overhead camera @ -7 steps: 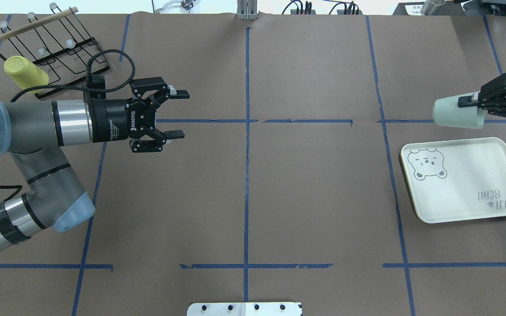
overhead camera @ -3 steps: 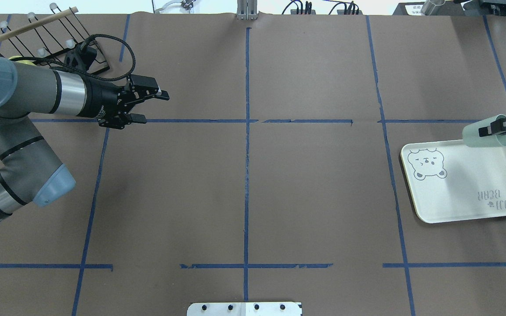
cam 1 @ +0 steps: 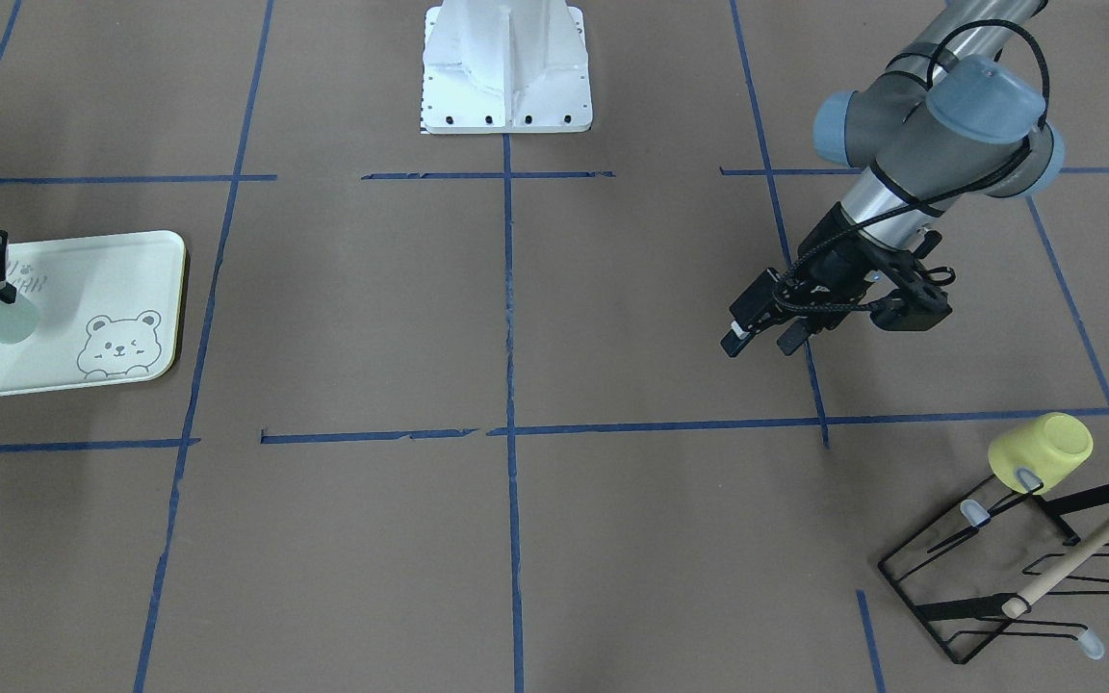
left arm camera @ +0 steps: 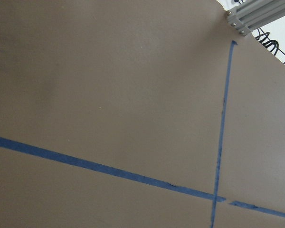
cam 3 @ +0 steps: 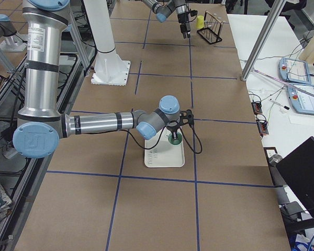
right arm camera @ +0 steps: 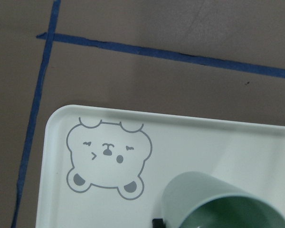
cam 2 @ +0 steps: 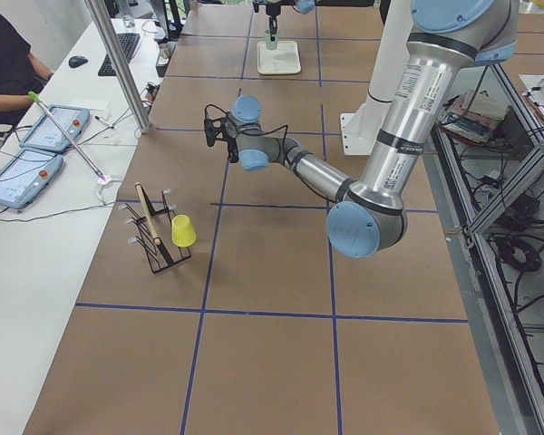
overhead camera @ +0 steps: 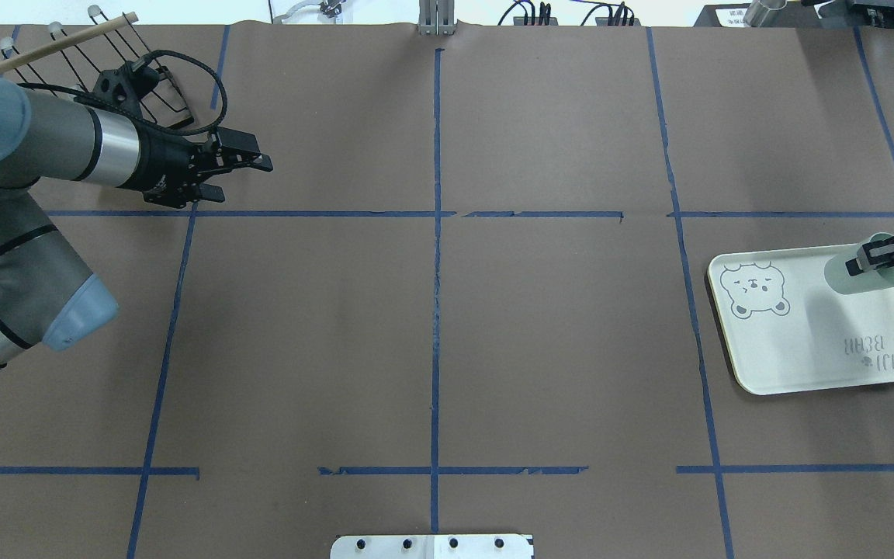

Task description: Left arm grabs green cup and hands to right arm on tray

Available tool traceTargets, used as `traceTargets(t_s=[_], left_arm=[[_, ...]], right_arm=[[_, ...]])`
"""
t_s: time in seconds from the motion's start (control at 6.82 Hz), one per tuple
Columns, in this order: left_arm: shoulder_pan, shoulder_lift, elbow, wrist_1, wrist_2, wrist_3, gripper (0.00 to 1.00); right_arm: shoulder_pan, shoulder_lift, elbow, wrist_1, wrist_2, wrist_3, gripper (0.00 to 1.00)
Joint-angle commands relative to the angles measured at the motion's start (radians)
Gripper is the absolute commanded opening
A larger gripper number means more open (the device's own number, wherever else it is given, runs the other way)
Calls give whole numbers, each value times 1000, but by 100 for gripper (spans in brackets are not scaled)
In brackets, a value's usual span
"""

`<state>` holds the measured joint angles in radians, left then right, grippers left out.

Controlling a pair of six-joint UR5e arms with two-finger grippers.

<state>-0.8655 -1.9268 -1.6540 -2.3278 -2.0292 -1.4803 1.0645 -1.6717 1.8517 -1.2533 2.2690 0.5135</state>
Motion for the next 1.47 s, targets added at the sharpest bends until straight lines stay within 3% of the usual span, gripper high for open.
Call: traceTargets(t_s=[0.0, 0.59, 0.88, 1.32], left_arm=[[-7, 40, -56, 103, 49, 70, 100], [-4, 69, -75, 110, 55, 71, 100], [-4, 69, -75, 110, 55, 71, 100], [-1, 69, -75, 110, 55, 71, 100]], right_arm=[[-91, 12, 41, -97, -107, -9, 0], [-138, 14, 32, -109, -181, -9, 2], [-141, 24, 23, -109, -181, -9, 18], [-147, 33, 26, -107, -180, -7, 27]])
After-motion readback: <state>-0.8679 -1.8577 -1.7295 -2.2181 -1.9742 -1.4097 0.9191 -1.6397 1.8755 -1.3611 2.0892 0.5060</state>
